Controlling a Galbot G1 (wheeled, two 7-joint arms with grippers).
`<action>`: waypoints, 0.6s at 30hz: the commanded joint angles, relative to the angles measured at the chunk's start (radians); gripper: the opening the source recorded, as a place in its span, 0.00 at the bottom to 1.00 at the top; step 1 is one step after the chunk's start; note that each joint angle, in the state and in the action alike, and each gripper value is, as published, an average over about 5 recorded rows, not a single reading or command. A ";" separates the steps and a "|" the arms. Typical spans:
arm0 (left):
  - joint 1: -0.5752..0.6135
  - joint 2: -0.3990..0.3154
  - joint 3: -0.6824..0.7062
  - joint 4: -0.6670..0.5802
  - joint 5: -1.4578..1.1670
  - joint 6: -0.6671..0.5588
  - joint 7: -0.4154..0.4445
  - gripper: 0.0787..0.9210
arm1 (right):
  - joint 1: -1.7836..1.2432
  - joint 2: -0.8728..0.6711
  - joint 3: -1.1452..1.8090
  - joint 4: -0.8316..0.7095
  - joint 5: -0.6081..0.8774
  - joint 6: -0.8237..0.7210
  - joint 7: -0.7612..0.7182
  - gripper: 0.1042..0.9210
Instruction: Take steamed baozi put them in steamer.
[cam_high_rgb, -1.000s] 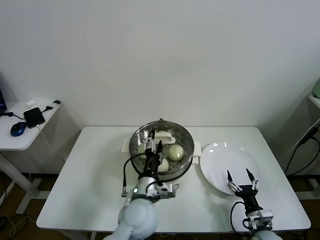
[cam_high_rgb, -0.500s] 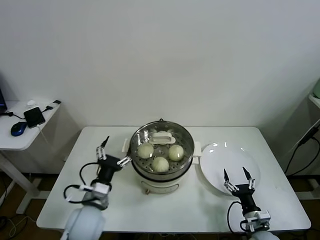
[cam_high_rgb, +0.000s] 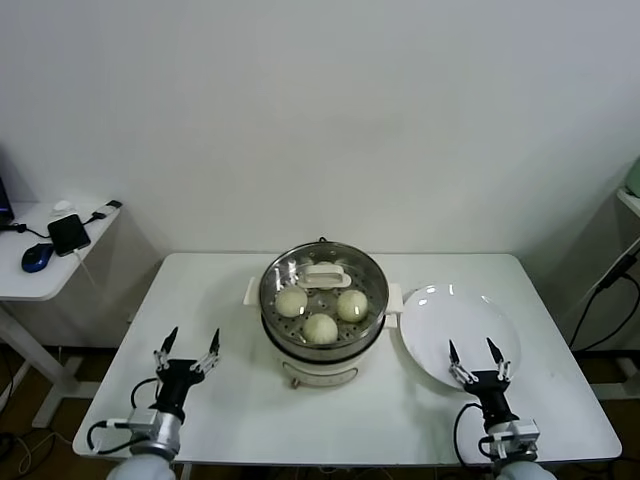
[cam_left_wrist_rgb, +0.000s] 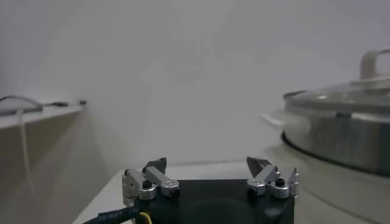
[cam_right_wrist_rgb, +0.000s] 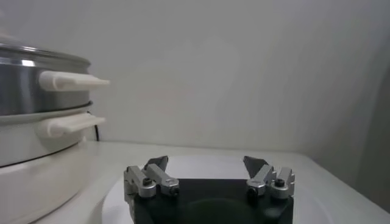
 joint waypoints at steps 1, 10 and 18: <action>0.047 0.012 -0.056 0.101 -0.143 -0.103 0.001 0.88 | 0.001 -0.008 -0.010 0.007 0.023 -0.029 0.016 0.88; 0.042 -0.003 -0.032 0.120 -0.098 -0.129 0.005 0.88 | -0.004 -0.011 -0.010 0.021 0.031 -0.039 0.020 0.88; 0.046 -0.003 -0.027 0.107 -0.086 -0.133 0.011 0.88 | -0.007 -0.011 -0.009 0.021 0.034 -0.034 0.019 0.88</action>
